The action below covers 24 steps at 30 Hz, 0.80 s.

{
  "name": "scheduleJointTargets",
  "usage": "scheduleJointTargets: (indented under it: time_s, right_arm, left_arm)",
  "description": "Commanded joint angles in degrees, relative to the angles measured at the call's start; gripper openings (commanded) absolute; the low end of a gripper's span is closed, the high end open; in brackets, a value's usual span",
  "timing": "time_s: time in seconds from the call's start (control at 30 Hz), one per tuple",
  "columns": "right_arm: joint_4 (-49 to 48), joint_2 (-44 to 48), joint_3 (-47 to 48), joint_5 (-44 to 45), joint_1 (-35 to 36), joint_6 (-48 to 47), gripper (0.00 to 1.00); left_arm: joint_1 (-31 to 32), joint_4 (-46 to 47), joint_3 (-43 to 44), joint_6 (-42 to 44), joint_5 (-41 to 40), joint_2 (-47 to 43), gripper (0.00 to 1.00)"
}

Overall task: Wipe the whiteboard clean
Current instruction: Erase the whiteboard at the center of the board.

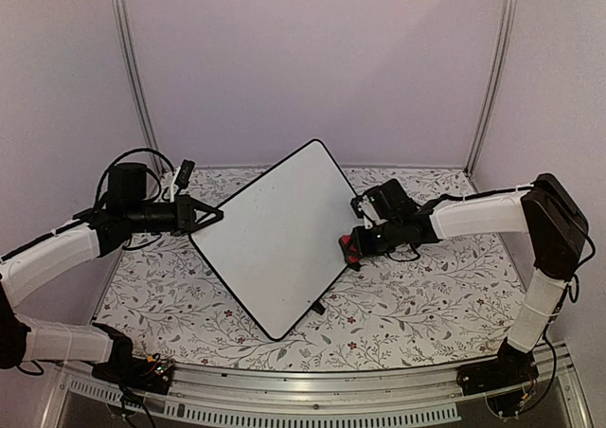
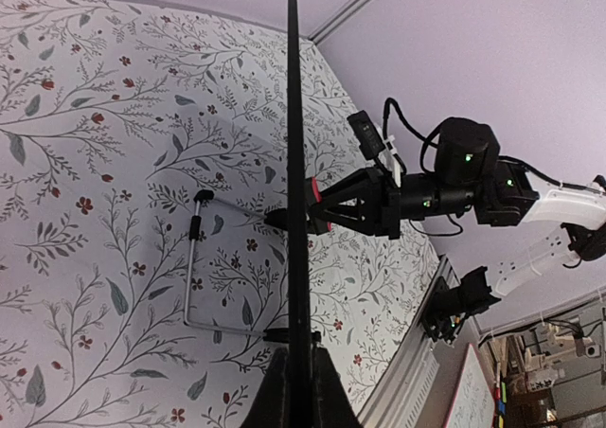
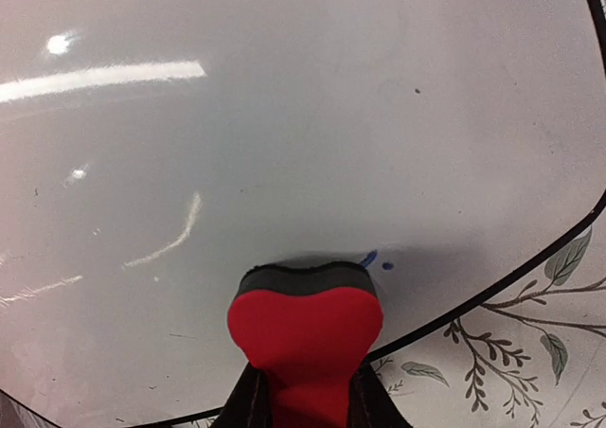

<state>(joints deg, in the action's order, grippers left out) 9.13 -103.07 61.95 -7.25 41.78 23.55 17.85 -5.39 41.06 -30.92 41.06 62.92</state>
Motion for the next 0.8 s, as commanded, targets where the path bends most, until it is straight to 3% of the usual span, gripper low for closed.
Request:
scheduleJointTargets:
  time_s: [0.0, 0.3, 0.77]
  right_arm:
    - [2.32, -0.93, -1.99, -5.32, 2.72, 0.63, 0.00]
    - [2.38, 0.94, -3.34, -3.90, 3.28, 3.51, 0.00]
    - [1.23, -0.17, -1.96, -1.76, -4.76, 9.25, 0.00]
  left_arm:
    - [0.91, 0.30, -0.77, 3.10, 4.65, 0.63, 0.00]
    - [0.92, 0.28, -0.78, 3.07, 4.82, 0.51, 0.00]
    - [0.90, 0.30, -0.77, 3.15, 4.91, 0.43, 0.00]
